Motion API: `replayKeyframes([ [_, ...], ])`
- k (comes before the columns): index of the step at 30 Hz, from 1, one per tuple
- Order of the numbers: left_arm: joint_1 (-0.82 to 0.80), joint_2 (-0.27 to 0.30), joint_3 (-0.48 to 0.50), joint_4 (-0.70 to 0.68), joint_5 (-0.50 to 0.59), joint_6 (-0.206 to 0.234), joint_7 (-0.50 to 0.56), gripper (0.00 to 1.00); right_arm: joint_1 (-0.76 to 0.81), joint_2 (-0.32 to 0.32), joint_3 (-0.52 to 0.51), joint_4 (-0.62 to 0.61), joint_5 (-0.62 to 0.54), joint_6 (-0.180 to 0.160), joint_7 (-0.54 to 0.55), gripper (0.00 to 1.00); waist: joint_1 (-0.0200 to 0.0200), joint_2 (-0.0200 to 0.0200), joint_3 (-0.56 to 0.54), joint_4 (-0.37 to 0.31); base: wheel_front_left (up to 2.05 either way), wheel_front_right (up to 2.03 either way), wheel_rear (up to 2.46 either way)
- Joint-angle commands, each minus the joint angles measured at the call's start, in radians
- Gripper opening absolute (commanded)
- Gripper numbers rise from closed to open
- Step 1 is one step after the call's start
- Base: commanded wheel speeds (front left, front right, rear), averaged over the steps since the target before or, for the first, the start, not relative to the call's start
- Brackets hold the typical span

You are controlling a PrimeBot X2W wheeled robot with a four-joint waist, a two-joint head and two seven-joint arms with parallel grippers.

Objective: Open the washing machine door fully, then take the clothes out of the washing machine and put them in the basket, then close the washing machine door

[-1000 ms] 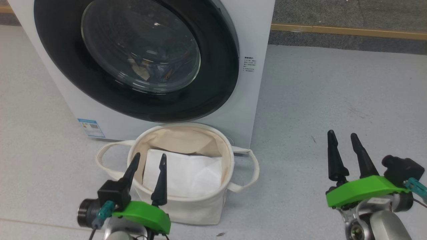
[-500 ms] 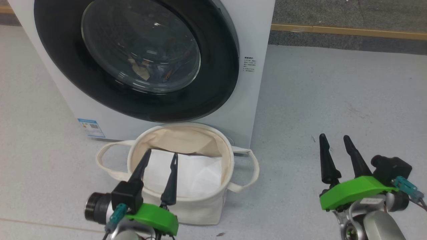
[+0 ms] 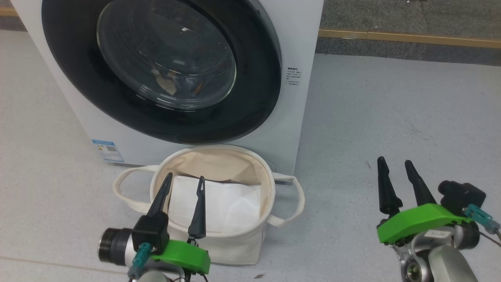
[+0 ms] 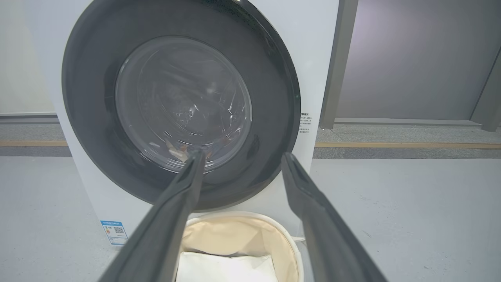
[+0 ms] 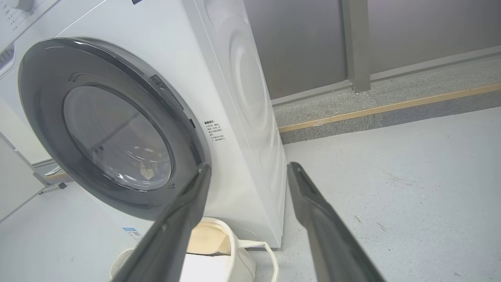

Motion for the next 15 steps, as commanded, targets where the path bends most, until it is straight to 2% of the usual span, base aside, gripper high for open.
replayKeyframes([
  [1,-0.034,-0.003,0.036,-0.031,0.026,0.011,-0.016,1.00,-0.055,0.004,0.011,-0.027,-0.017,0.000,0.003,1.00,0.0000,0.0000,0.000,0.000,0.00,0.00,0.00],
  [15,-0.016,-0.034,0.056,0.056,-0.036,-0.009,-0.018,1.00,-0.056,0.005,0.024,0.009,-0.036,0.000,-0.006,1.00,0.0000,0.0000,0.002,0.001,0.00,0.00,0.00],
])
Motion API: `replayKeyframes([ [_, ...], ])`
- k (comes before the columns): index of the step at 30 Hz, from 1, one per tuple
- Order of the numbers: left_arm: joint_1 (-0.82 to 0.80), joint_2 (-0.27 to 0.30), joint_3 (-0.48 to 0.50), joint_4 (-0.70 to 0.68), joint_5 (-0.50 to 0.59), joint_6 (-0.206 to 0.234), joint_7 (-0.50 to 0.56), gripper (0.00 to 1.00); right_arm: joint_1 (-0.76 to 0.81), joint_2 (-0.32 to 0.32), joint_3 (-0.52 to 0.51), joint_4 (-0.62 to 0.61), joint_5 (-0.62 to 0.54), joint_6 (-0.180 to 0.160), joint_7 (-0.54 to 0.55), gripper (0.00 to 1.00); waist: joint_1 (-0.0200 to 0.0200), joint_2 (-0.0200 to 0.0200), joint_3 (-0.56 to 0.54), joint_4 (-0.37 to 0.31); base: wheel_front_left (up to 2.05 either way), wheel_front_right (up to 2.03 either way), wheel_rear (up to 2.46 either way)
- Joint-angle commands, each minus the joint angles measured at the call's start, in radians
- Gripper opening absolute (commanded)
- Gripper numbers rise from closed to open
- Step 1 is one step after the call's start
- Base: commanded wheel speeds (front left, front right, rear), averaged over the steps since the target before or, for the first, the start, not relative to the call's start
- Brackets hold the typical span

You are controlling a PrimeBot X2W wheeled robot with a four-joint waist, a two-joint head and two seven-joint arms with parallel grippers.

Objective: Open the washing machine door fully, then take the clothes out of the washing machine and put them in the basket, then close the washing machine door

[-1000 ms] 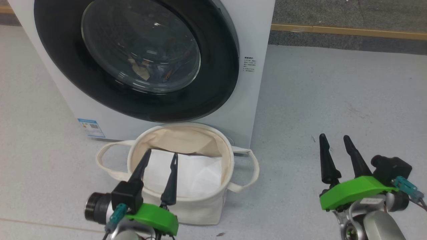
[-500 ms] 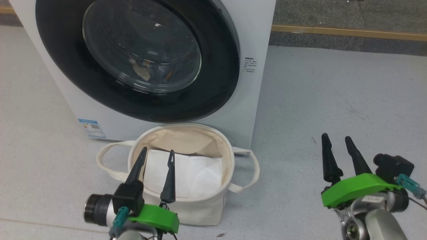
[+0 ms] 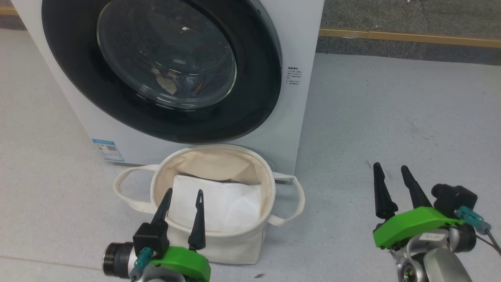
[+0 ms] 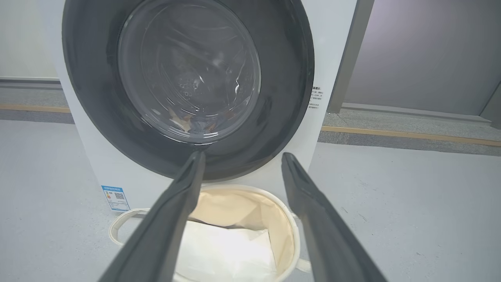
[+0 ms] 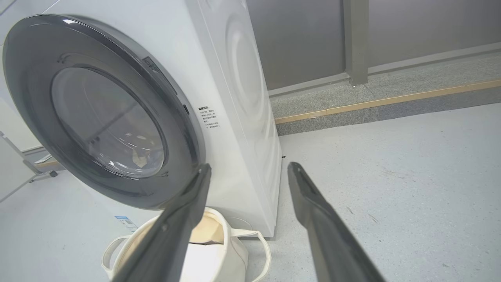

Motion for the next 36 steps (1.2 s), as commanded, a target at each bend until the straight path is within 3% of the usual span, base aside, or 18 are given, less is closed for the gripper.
replayKeyframes([
  [1,-0.032,-0.001,0.032,-0.025,-0.006,-0.002,-0.012,1.00,-0.055,0.002,0.027,-0.033,-0.002,0.000,-0.011,1.00,0.0000,0.0000,0.000,0.000,0.00,0.00,0.00],
  [33,-0.049,-0.010,0.020,-0.014,0.035,-0.007,-0.012,1.00,-0.067,0.002,0.068,-0.026,-0.017,0.000,-0.043,1.00,0.0000,0.0000,0.026,0.013,0.00,0.00,0.00],
  [34,-0.050,-0.010,0.019,-0.014,0.035,-0.007,-0.012,1.00,-0.069,0.002,0.069,-0.029,-0.004,0.000,-0.049,0.05,0.0000,0.0000,0.030,0.015,0.00,0.00,0.00],
  [36,-0.053,-0.012,0.017,-0.015,0.037,-0.006,-0.012,1.00,-0.073,0.002,0.071,-0.032,0.065,0.000,-0.050,0.00,0.0000,0.0000,0.043,0.019,0.00,0.00,0.00],
])
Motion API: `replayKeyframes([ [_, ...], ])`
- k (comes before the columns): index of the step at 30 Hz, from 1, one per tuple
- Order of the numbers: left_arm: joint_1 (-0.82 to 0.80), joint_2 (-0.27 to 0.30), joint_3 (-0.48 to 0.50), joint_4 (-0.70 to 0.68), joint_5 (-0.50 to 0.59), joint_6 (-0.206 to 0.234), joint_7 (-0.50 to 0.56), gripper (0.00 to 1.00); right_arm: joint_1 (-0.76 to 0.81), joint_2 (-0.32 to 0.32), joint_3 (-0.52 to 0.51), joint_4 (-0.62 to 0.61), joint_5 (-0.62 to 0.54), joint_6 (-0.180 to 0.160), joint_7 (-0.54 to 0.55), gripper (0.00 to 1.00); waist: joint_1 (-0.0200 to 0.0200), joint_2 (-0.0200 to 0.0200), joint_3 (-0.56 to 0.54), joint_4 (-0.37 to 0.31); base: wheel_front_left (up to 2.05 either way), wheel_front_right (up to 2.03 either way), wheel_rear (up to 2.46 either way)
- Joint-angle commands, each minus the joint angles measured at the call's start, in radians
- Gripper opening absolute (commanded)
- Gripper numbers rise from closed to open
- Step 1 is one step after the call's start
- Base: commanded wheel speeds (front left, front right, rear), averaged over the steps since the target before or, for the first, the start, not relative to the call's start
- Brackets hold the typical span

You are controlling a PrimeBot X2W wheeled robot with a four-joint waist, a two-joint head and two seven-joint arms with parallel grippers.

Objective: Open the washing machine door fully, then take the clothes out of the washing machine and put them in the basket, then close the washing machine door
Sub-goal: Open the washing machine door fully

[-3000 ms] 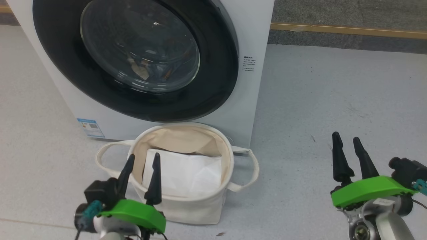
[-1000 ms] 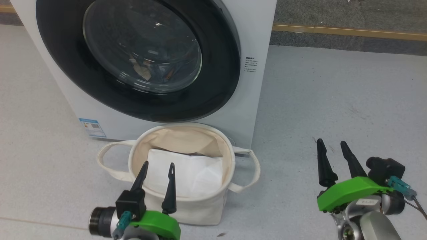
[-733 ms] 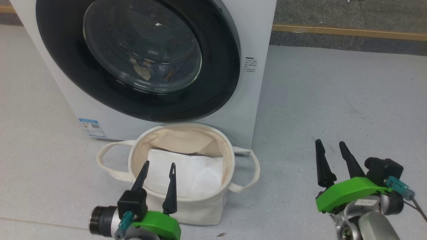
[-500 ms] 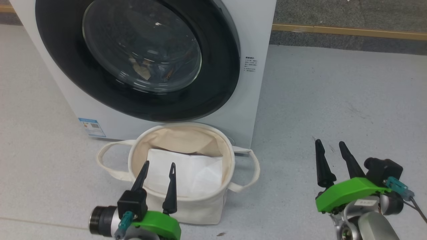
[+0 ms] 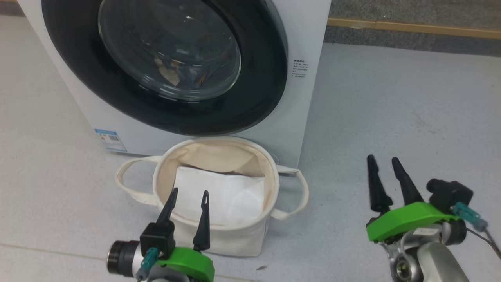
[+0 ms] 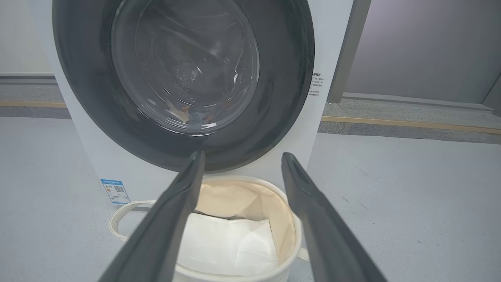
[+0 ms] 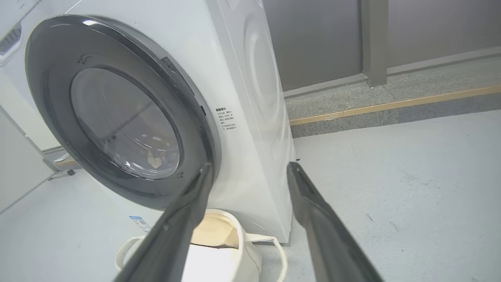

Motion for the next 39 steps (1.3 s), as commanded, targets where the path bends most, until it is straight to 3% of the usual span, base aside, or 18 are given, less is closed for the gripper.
replayKeyframes([
  [1,-0.050,-0.002,0.026,-0.031,0.010,0.003,-0.012,1.00,-0.052,0.002,0.016,-0.033,0.131,0.000,-0.004,0.00,0.0000,-0.0001,0.018,0.005,0.00,0.00,0.00],
  [3,-0.055,-0.003,0.024,-0.032,0.011,0.003,-0.012,1.00,-0.066,0.002,-0.010,-0.008,0.430,0.000,0.035,0.00,0.0000,-0.0001,0.036,0.008,0.00,0.00,0.00],
  [4,-0.055,-0.003,0.024,-0.032,0.011,0.003,-0.012,1.00,-0.066,0.002,-0.010,-0.008,0.430,0.000,0.035,0.00,0.0000,-0.0001,0.036,0.008,0.00,0.00,0.00],
  [5,-0.058,-0.004,0.023,-0.032,0.012,0.004,-0.012,1.00,-0.083,0.002,-0.031,0.015,0.589,0.000,0.057,0.00,0.0000,-0.0001,0.047,0.007,0.00,0.00,0.00],
  [7,-0.068,-0.005,0.021,-0.033,0.016,0.005,-0.012,1.00,-0.138,0.002,-0.066,0.068,0.800,0.000,0.083,0.00,0.0000,-0.0001,0.073,0.005,0.00,0.00,0.00],
  [11,-0.095,-0.006,0.013,-0.042,0.022,0.005,-0.012,1.00,-0.273,0.002,-0.088,0.165,1.034,0.000,0.143,0.00,0.0000,-0.0001,0.133,0.005,0.00,0.00,0.00],
  [20,-0.168,-0.011,-0.009,-0.060,0.030,0.012,-0.012,1.00,-0.569,-0.001,-0.129,0.328,1.286,0.000,0.314,0.00,0.0000,-0.0001,0.268,0.023,0.00,0.00,0.00],
  [29,-0.236,-0.013,-0.036,-0.078,0.012,0.030,-0.012,1.00,-0.809,-0.056,-0.115,0.552,1.505,0.000,0.583,0.00,0.0000,-0.0001,0.380,0.065,0.00,0.00,0.00],
  [39,-0.282,-0.013,-0.076,-0.096,-0.019,0.055,-0.012,1.00,-1.026,-0.100,-0.062,0.766,1.604,0.000,0.703,0.00,0.0000,-0.0001,0.462,0.098,0.00,0.00,0.00],
])
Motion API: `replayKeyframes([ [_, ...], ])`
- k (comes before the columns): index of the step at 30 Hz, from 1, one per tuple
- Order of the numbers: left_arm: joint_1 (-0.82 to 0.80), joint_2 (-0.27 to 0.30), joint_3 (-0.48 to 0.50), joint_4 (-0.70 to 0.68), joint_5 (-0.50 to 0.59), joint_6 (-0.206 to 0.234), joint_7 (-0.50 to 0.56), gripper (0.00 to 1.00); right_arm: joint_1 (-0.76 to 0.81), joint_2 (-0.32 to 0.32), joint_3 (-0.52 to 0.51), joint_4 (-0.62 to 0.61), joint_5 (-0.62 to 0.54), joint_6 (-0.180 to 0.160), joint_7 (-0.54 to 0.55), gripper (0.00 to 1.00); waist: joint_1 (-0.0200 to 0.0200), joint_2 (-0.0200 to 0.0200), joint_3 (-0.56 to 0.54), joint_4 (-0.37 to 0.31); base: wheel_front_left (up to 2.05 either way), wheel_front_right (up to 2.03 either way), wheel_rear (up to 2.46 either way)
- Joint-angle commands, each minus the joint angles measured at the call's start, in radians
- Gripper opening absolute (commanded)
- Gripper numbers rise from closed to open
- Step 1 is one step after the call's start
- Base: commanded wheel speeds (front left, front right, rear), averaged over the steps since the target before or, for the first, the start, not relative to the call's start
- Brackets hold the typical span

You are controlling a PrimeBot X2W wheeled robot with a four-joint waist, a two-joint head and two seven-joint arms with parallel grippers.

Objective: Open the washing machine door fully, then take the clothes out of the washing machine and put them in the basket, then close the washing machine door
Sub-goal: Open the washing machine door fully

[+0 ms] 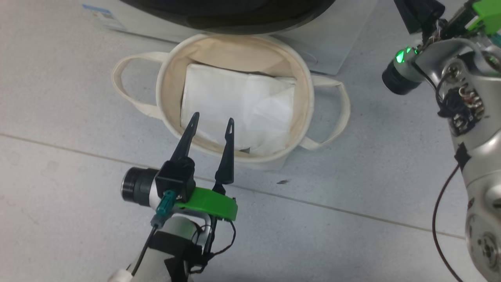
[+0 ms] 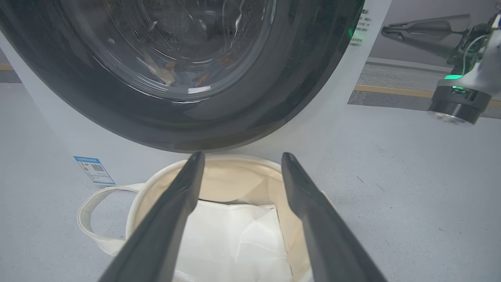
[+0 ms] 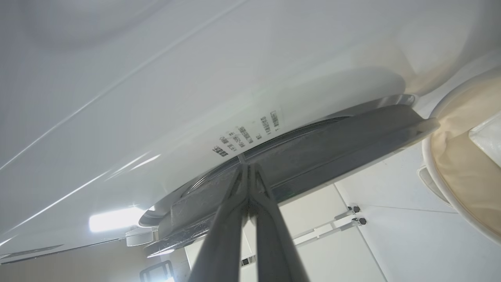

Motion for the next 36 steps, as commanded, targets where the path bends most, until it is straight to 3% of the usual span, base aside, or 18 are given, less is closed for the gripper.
replayKeyframes([
  [1,-0.023,0.008,0.019,-0.035,-0.009,0.011,-0.009,1.00,-0.059,0.015,0.011,0.012,0.040,0.001,0.048,0.00,-0.0001,0.0000,0.020,0.010,0.00,0.00,0.00],
  [7,-0.045,0.008,-0.007,-0.037,-0.028,0.017,-0.009,1.00,-0.145,0.005,0.038,0.100,0.070,0.001,0.114,0.00,-0.0001,0.0000,0.039,0.029,0.00,0.00,0.00],
  [21,-0.075,0.008,-0.031,-0.091,-0.042,0.040,-0.009,1.00,-0.274,0.008,0.072,0.197,0.069,0.001,0.112,0.00,-0.0001,0.0000,0.094,0.062,0.00,0.00,0.00],
  [36,-0.092,0.008,-0.034,-0.127,-0.045,0.047,-0.009,1.00,-0.299,0.065,0.138,0.290,0.067,0.001,0.242,0.00,-0.0001,0.0000,0.118,0.067,0.00,0.00,0.00],
])
